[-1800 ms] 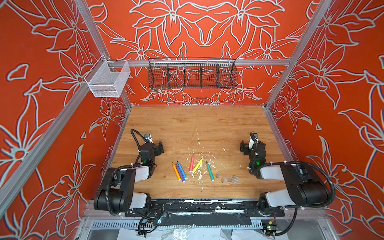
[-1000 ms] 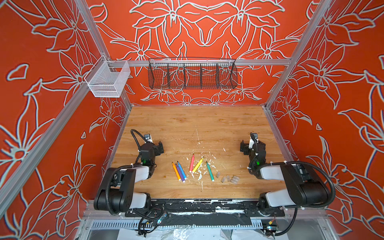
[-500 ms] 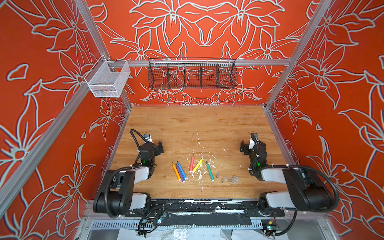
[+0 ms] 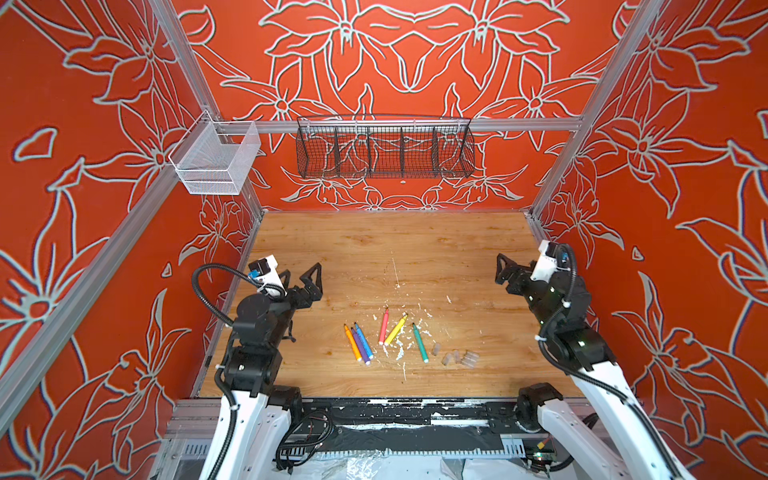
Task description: Insert the pens into the pen caps
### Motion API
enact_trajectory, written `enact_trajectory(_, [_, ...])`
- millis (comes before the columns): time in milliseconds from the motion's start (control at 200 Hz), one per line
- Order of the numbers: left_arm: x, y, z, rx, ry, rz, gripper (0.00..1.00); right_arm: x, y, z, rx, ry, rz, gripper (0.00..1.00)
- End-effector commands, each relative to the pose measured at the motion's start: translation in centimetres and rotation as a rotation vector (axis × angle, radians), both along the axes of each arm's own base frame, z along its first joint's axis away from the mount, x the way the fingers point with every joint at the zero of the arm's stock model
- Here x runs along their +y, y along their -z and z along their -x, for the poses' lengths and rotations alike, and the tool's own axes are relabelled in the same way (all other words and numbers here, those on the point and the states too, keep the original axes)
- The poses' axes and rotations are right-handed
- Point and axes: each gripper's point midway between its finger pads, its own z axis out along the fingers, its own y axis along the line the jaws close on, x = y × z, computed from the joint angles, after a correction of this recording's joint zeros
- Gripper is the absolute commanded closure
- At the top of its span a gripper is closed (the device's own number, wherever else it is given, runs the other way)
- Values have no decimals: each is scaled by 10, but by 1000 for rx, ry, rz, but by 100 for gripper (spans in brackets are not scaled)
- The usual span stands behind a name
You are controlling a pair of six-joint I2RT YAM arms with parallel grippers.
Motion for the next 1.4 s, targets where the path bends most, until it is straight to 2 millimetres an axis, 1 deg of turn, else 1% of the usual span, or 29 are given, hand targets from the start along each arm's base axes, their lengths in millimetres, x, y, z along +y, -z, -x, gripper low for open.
enact_trajectory(0, [-13, 49, 20, 201, 39, 204, 3, 22, 38, 33, 125, -136, -85, 3])
enact_trajectory(35, [-23, 45, 23, 198, 97, 211, 3, 27, 40, 37, 92, -171, -93, 3])
enact_trajectory(70, [-34, 43, 26, 207, 167, 223, 3, 28, 44, 39, 67, -180, -105, 3])
enact_trajectory(100, [-40, 45, 27, 230, 201, 239, 3, 26, 48, 40, 53, -167, -119, 3])
enact_trajectory(115, [-41, 48, 27, 251, 199, 249, 3, 23, 50, 39, 48, -147, -130, 3])
enact_trajectory(130, [-40, 52, 27, 274, 191, 261, 3, 20, 55, 38, 52, -126, -137, 3])
enact_trajectory(200, [-31, 76, 29, 424, 102, 305, 3, 6, 77, 30, 74, -33, -129, 2])
enact_trajectory(235, [-21, 86, 31, 505, 18, 325, 3, -3, 91, 23, 99, 25, -106, 2])
enact_trajectory(280, [-1, 107, 44, 653, -154, 368, 3, -15, 106, 14, 130, 98, -71, 3])
enact_trajectory(315, [11, 117, 56, 744, -270, 393, 3, -25, 118, 7, 160, 161, -38, 3])
enact_trajectory(350, [18, 116, 62, 788, -320, 376, 3, -34, 130, 2, 200, 227, -34, 3])
enact_trajectory(375, [21, 110, 62, 786, -329, 348, 3, -36, 135, -2, 224, 247, -26, 3])
enact_trajectory(445, [27, 94, 57, 725, -317, 274, 3, -39, 150, -11, 293, 280, -2, 3])
enact_trajectory(495, [27, 89, 52, 684, -294, 248, 3, -41, 158, -18, 321, 302, 12, 3])
enact_trajectory(555, [25, 94, 47, 661, -258, 210, 3, -39, 161, -24, 351, 295, 23, 5])
enact_trajectory(621, [21, 108, 48, 680, -240, 212, 3, -37, 163, -27, 362, 283, 26, 6])
enact_trajectory(666, [10, 112, 45, 666, -168, 222, 3, -38, 165, -26, 350, 295, 17, 6])
enact_trajectory(761, [-15, 106, 40, 639, -21, 267, 3, -33, 168, -22, 343, 265, -6, 8])
enact_trajectory(801, [-23, 104, 40, 641, 23, 288, 0, -31, 169, -20, 343, 249, -7, 9])
enact_trajectory(871, [-37, 104, 44, 662, 74, 298, 7, -30, 168, -17, 334, 242, -10, 10])
enact_trajectory(966, [-65, 108, 52, 687, 141, 274, 13, -27, 167, -17, 322, 214, -10, 11])
enact_trajectory(1041, [-95, 115, 60, 694, 198, 226, 15, -25, 168, -17, 328, 203, -8, 13])
enact_trajectory(1166, [-142, 131, 70, 704, 231, 100, 15, -22, 169, -19, 338, 192, -4, 14])
enact_trajectory(1256, [-182, 140, 75, 748, 259, 10, 19, -21, 169, -20, 345, 185, 0, 15])
enact_trajectory(1276, [-192, 148, 76, 772, 260, -22, 20, -21, 170, -20, 347, 184, 0, 15])
enact_trajectory(1331, [-217, 156, 77, 802, 277, -62, 24, -20, 170, -20, 349, 181, 2, 15])
enact_trajectory(1391, [-239, 166, 78, 827, 265, -115, 26, -22, 170, -20, 350, 189, 1, 15])
